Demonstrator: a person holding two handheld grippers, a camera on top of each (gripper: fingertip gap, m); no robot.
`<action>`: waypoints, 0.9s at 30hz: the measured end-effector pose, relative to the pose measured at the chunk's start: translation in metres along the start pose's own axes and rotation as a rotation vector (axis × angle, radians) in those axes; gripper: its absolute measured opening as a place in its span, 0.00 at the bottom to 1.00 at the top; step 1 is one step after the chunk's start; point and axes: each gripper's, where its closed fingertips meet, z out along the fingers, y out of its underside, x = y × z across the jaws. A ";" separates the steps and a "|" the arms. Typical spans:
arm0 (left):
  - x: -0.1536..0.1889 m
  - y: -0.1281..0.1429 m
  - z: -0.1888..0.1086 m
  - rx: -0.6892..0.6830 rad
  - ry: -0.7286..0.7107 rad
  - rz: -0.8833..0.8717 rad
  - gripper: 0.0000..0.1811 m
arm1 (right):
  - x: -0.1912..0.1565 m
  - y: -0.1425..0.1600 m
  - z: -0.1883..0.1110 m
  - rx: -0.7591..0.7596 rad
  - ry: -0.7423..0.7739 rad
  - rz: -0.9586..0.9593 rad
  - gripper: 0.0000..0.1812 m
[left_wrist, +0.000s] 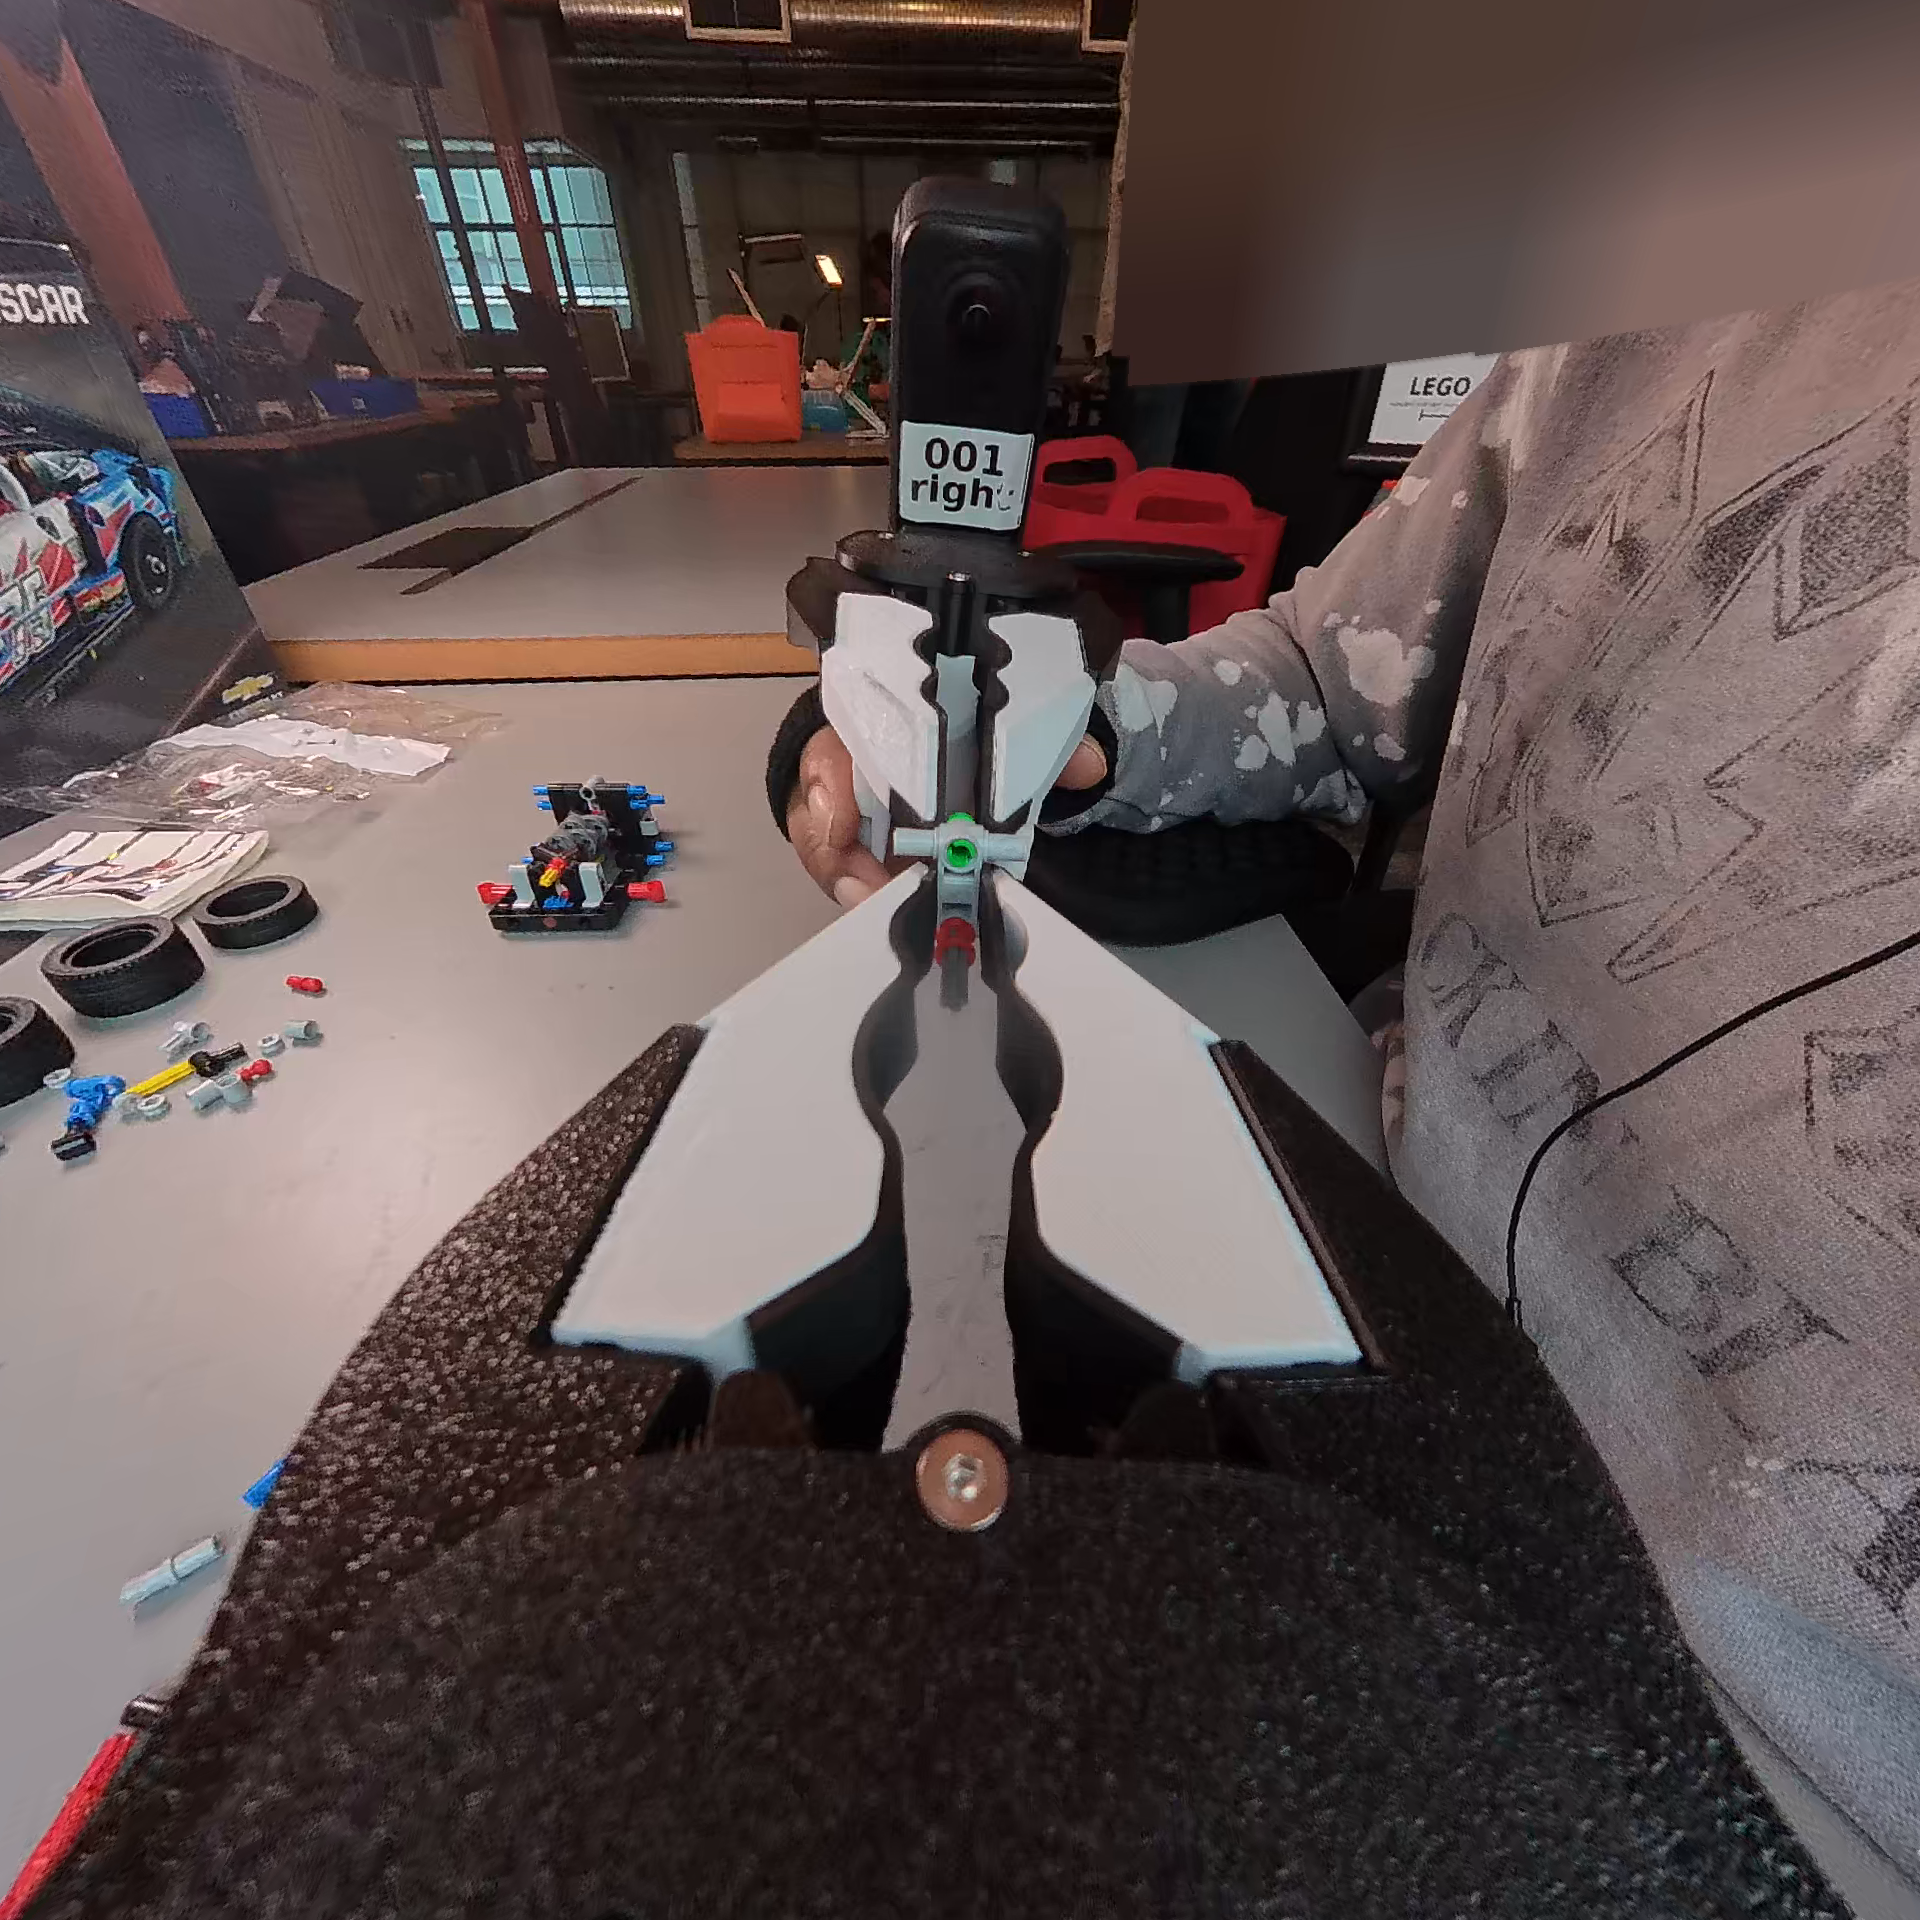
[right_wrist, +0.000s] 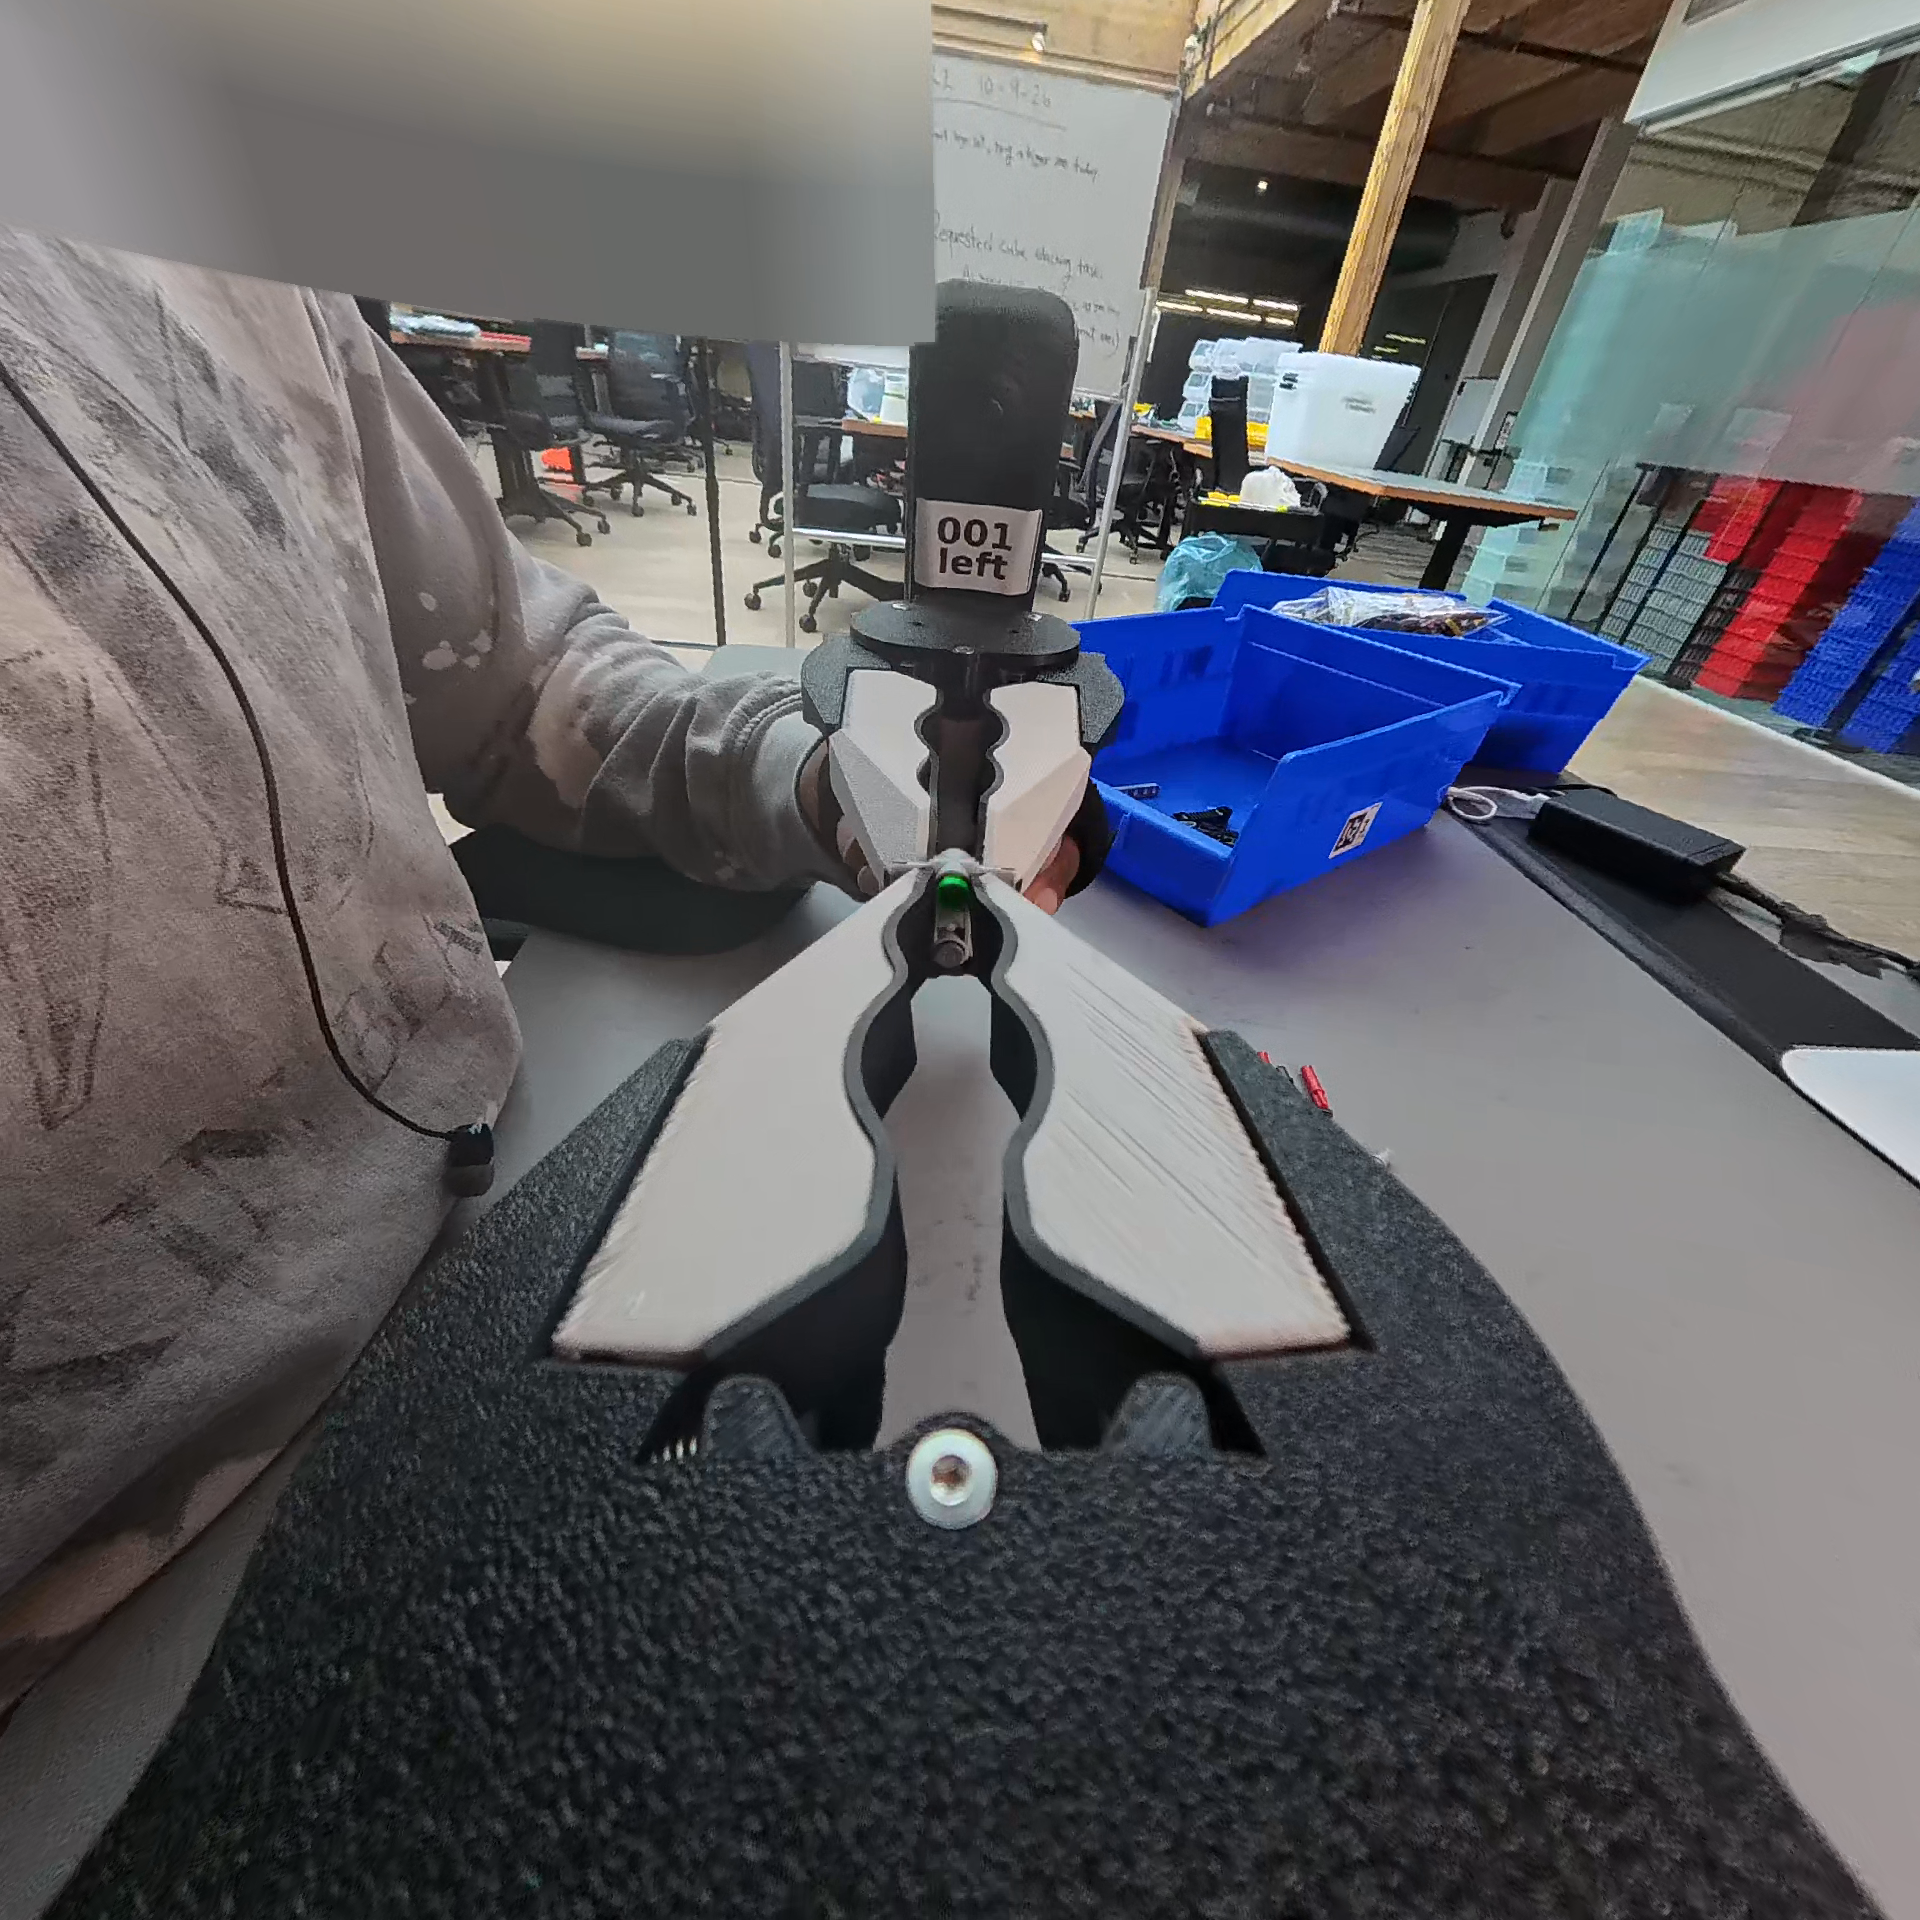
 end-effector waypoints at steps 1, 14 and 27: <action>0.000 0.000 0.000 0.002 -0.005 0.003 0.04 | 0.001 0.000 0.000 0.000 0.004 -0.006 0.03; -0.008 -0.037 -0.015 0.204 -0.070 -0.039 0.04 | 0.013 -0.007 -0.010 0.128 0.016 0.101 0.02; -0.051 -0.028 -0.043 0.128 -0.253 -0.079 0.04 | 0.106 0.044 -0.040 -0.311 0.369 -0.074 0.03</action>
